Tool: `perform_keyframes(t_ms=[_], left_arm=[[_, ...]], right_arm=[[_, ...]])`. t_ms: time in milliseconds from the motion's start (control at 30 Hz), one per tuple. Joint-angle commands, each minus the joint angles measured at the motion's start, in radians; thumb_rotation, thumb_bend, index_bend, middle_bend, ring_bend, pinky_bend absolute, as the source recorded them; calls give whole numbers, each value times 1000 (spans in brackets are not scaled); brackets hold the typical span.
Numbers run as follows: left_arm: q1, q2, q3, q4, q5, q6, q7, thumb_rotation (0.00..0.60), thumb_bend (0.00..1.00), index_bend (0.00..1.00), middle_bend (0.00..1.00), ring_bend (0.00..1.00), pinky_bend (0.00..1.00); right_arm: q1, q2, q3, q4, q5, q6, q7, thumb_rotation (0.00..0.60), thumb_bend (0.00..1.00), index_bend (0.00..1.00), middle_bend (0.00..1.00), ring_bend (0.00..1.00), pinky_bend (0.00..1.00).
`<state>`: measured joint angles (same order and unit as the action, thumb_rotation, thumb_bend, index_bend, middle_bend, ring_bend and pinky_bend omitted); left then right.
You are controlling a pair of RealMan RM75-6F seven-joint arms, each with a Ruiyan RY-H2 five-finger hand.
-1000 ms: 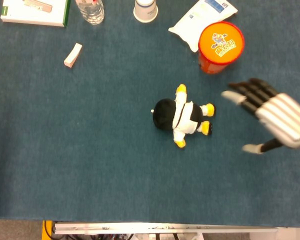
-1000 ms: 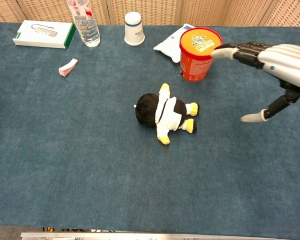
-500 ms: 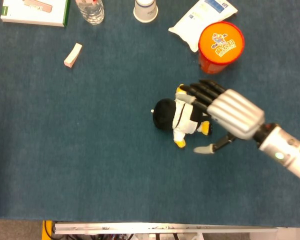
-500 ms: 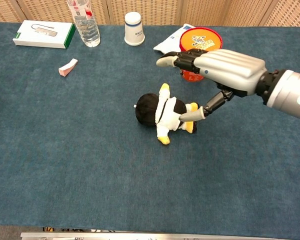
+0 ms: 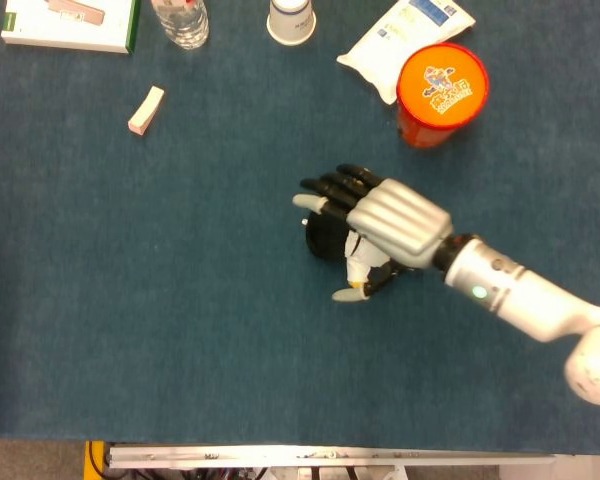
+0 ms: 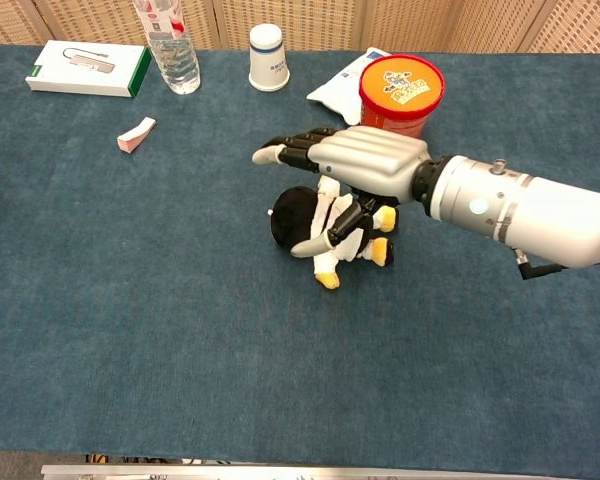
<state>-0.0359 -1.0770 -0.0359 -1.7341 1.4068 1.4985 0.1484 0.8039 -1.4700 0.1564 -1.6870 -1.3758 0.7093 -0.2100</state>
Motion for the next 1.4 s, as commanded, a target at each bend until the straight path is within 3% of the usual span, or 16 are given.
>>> perform_keyframes(t_ms=[33, 500, 800, 1033, 1400], left_arm=[[2, -1, 1, 4, -2, -1, -3, 600, 248, 126, 282, 258, 163], [15, 2, 6, 22, -12, -2, -24, 600, 249, 126, 282, 258, 163], [23, 4, 10, 28, -11, -2, -35, 600, 249, 126, 282, 258, 157], [29, 4, 10, 25, 1, 11, -41, 600, 248, 126, 282, 258, 156], [30, 5, 5, 20, -4, 10, -35, 600, 249, 126, 282, 258, 156]], right_arm=[[28, -52, 0, 49, 33, -21, -32, 248, 0, 0, 0, 0, 0], [120, -197, -47, 197, 174, -77, -179, 247, 0, 0, 0, 0, 0], [109, -168, -91, 167, 206, -38, -218, 246, 0, 0, 0, 0, 0], [96, -128, -79, 111, 162, 18, -179, 247, 0, 0, 0, 0, 0], [147, -196, -70, 190, 208, -27, -202, 248, 0, 0, 0, 0, 0]])
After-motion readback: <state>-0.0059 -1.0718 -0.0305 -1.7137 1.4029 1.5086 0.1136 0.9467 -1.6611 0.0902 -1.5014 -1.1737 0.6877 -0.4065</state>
